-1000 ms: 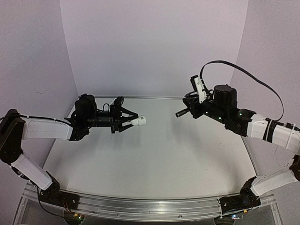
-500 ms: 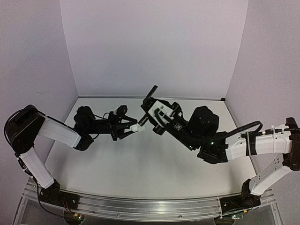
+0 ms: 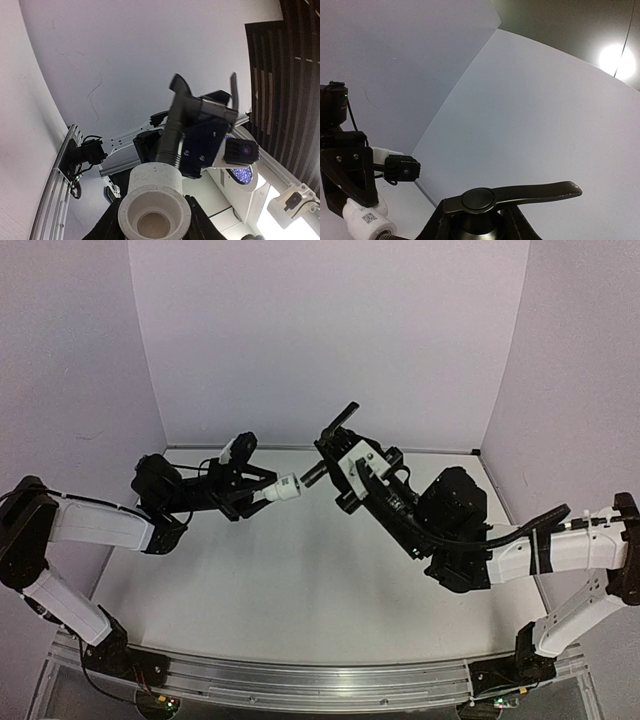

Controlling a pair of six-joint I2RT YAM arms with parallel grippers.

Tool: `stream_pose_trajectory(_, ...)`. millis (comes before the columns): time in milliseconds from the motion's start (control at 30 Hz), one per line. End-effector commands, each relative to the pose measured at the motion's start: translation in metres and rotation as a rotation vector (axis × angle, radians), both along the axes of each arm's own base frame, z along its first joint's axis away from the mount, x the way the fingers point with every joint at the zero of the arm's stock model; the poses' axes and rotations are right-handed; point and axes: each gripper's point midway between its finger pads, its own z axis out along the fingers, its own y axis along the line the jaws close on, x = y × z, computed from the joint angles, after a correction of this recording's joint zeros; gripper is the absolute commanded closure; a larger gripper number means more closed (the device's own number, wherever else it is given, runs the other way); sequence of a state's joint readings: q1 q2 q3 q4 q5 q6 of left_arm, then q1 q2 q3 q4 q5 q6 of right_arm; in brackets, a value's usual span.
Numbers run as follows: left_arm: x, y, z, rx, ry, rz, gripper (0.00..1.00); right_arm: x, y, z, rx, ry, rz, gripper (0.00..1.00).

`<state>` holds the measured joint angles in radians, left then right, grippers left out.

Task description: Install the water faucets

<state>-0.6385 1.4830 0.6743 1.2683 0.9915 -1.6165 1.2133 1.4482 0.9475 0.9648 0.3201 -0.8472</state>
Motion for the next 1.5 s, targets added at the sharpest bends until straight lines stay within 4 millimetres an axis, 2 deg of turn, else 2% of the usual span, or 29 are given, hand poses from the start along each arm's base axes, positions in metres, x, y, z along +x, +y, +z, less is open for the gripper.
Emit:
stream_pose_trajectory(0,-0.053,0.041,0.089,-0.338,-0.492,0.037,1.00,-0.010,-0.012,0.054,0.168,-0.036,0.061,1.00)
stream_pose_trajectory(133,-0.059,0.047,0.100,-0.368,-0.521,0.059,1.00,-0.015,-0.005,0.065,0.181,-0.079,0.090,1.00)
stream_pose_trajectory(400,-0.054,0.048,0.105,-0.385,-0.501,0.083,1.00,-0.021,0.000,0.076,0.219,-0.128,0.129,1.00)
stream_pose_trajectory(667,-0.051,0.048,0.111,-0.406,-0.513,0.099,1.00,-0.014,0.012,0.067,0.223,-0.118,0.113,1.00)
stream_pose_trajectory(1300,-0.035,0.052,0.113,-0.435,-0.484,0.209,1.00,0.015,0.016,0.056,0.338,-0.083,-0.054,1.00)
stream_pose_trajectory(1467,-0.027,0.049,0.107,-0.397,-0.463,0.251,1.00,0.007,0.017,0.058,0.328,-0.097,-0.013,1.00)
